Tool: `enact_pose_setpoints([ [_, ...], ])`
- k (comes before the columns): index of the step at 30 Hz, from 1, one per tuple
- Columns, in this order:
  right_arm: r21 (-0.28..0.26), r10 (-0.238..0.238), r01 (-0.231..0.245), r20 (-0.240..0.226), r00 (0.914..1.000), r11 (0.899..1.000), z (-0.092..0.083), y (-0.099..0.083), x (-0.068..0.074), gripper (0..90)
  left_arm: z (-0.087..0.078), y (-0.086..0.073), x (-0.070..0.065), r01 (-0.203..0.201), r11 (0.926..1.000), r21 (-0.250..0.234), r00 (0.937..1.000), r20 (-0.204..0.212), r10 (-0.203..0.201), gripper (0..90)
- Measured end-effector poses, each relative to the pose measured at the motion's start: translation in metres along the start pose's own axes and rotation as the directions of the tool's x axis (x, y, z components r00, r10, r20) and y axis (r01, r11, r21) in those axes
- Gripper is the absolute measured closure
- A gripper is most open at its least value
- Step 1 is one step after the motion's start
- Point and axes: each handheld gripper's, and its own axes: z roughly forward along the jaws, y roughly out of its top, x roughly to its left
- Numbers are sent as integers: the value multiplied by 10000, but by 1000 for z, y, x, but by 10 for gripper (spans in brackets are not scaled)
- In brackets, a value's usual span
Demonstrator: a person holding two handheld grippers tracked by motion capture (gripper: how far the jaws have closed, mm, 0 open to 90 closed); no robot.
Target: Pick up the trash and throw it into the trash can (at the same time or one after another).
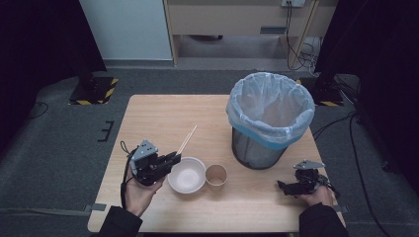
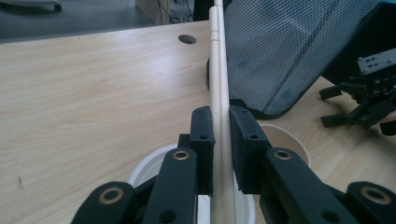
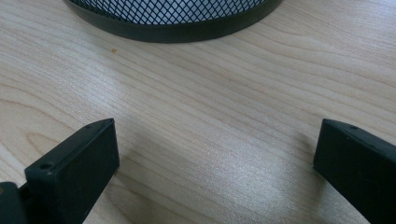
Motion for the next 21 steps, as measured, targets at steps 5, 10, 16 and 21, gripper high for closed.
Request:
enact_pose_setpoints([
  [5, -30, 9, -9, 5, 10000, 10000, 0, 0, 0, 3, -5, 8, -4, -138, 9996, -266, 9999, 60, 140, 797],
  [10, -77, -15, 15, 11, 10000, 10000, 0, -1, 0, 3, -8, 18, -7, -255, 9981, -562, 9996, 80, 259, 797],
  [16, -128, -15, 16, 7, 10000, 9999, 0, -2, 0, 3, -8, 35, -12, -460, 9951, -875, 9988, 115, 472, 797],
  [21, -140, -5, 5, 16, 10000, 9999, 0, -2, 0, 3, -8, 48, -15, -590, 9917, -1145, 9981, 97, 605, 796],
])
